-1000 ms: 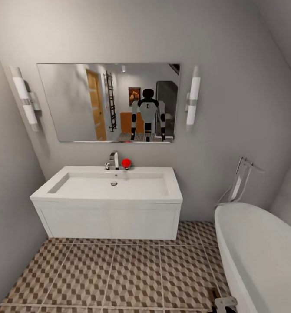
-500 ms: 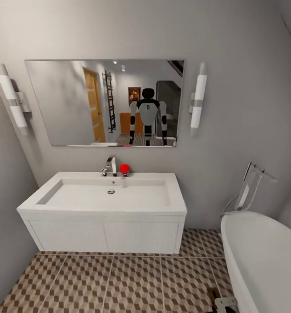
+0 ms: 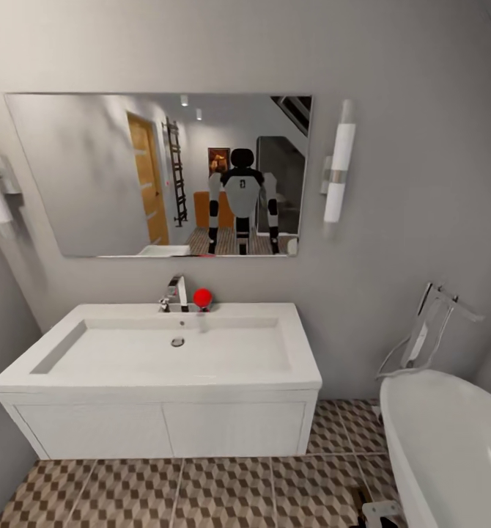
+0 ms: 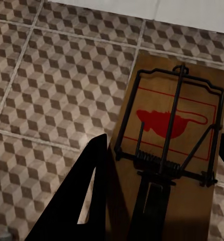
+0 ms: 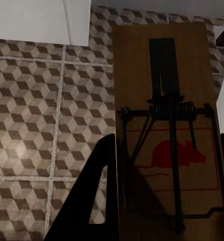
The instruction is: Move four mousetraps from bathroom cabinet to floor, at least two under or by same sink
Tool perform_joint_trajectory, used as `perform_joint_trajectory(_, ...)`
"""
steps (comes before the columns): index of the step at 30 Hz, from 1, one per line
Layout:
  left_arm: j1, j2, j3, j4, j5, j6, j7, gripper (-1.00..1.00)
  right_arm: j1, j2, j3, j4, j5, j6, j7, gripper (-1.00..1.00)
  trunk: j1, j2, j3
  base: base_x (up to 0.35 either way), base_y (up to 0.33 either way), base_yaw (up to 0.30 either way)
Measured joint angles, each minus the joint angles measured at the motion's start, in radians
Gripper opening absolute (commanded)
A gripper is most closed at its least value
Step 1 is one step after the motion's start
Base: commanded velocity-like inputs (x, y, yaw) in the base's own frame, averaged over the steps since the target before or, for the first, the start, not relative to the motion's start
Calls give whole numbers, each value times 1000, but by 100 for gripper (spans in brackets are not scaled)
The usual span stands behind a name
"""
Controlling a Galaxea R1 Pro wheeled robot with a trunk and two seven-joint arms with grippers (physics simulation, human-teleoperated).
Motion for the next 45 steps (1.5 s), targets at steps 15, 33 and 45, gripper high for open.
perform_joint_trajectory(15, 0, 1, 0, 1, 1, -3, 0, -100, 0, 0, 0, 0, 0, 0, 0, -100, 1, 0, 0, 34, 30, -2)
perform_joint_trajectory(33, 0, 2, 0, 1, 0, -6, 0, -100, 0, 0, 0, 0, 0, 0, 0, -100, 1, 0, 0, 43, 84, 0)
perform_joint_trajectory(45, 0, 0, -1, 1, 0, -6, 0, -100, 0, 0, 0, 0, 0, 0, 0, -100, 1, 0, 0, 0, 0, 0)
